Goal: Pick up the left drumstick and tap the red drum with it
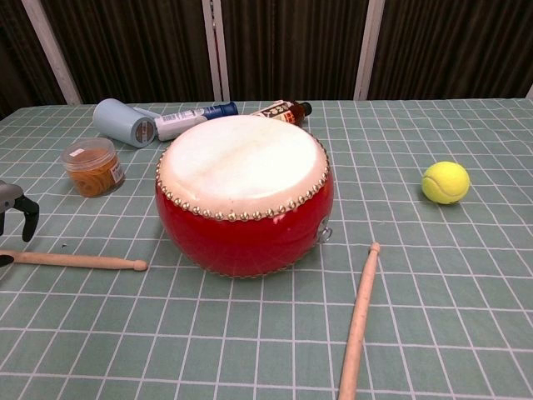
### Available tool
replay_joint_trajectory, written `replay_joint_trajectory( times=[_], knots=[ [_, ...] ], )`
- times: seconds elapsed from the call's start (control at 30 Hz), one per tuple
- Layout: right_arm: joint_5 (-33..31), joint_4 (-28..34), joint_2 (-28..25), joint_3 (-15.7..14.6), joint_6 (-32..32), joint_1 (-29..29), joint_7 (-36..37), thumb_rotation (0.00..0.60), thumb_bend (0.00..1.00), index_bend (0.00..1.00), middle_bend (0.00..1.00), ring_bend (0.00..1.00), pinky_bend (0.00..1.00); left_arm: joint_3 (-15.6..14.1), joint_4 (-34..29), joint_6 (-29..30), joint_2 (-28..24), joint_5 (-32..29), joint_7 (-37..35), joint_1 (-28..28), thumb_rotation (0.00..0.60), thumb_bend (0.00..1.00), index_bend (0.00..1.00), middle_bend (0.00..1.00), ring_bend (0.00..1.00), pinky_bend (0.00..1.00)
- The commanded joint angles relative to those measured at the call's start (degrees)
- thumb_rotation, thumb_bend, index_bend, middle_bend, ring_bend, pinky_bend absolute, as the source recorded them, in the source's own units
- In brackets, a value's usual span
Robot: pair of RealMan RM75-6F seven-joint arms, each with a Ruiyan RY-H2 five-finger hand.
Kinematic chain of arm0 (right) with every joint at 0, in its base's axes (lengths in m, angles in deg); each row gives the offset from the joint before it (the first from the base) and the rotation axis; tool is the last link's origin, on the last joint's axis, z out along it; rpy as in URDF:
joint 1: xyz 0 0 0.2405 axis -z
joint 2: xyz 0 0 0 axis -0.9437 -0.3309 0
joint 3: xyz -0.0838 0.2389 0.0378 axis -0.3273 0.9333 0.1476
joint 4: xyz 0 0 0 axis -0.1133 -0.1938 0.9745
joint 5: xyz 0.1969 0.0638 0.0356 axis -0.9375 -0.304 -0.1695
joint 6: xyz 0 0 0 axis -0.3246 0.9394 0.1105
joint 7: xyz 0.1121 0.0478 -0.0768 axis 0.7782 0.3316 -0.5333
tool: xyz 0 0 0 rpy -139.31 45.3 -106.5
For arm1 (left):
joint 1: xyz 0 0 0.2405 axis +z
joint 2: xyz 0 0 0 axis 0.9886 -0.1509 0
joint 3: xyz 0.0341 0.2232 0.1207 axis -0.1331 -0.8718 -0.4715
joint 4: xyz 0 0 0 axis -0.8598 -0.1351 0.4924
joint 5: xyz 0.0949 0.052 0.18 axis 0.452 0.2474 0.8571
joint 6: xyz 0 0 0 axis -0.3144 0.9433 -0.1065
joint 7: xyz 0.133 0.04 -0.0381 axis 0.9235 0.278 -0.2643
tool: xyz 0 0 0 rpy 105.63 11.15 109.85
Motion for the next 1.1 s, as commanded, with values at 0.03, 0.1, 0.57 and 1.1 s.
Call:
replay_joint_trajectory(
  times=[0.03,0.1,0.57,1.1],
  knots=[
    [0.1,0.0,0.0,0.0,0.0,0.0,0.0,0.6,0.35,0.0,0.0,0.0,0.08,-0.3,0.7,0.1,0.8,-0.8,0.3,-0.5,0.6,0.28,0.46,1.0,0.99,0.9],
    [0.0,0.1,0.0,0.0,0.0,0.0,0.1,0.6,0.35,0.0,0.0,0.0,0.08,-0.5,1.1,0.1,1.1,-1.2,0.2,-0.6,0.6,0.28,0.46,1.0,0.99,0.9],
    [-0.3,0.4,0.1,0.0,-0.2,0.0,0.1,0.6,0.35,0.0,0.0,0.0,0.08,-2.0,5.3,-0.4,4.3,-1.6,-0.9,-2.0,0.6,0.29,0.53,1.0,0.99,0.9],
    [-0.3,0.3,0.1,0.0,-0.1,0.0,0.6,0.6,0.35,0.0,0.0,0.0,0.08,-0.5,-5.0,7.2,-1.8,9.9,-10.8,-0.9,0.6,0.5,0.72,1.0,0.99,0.9]
  ],
)
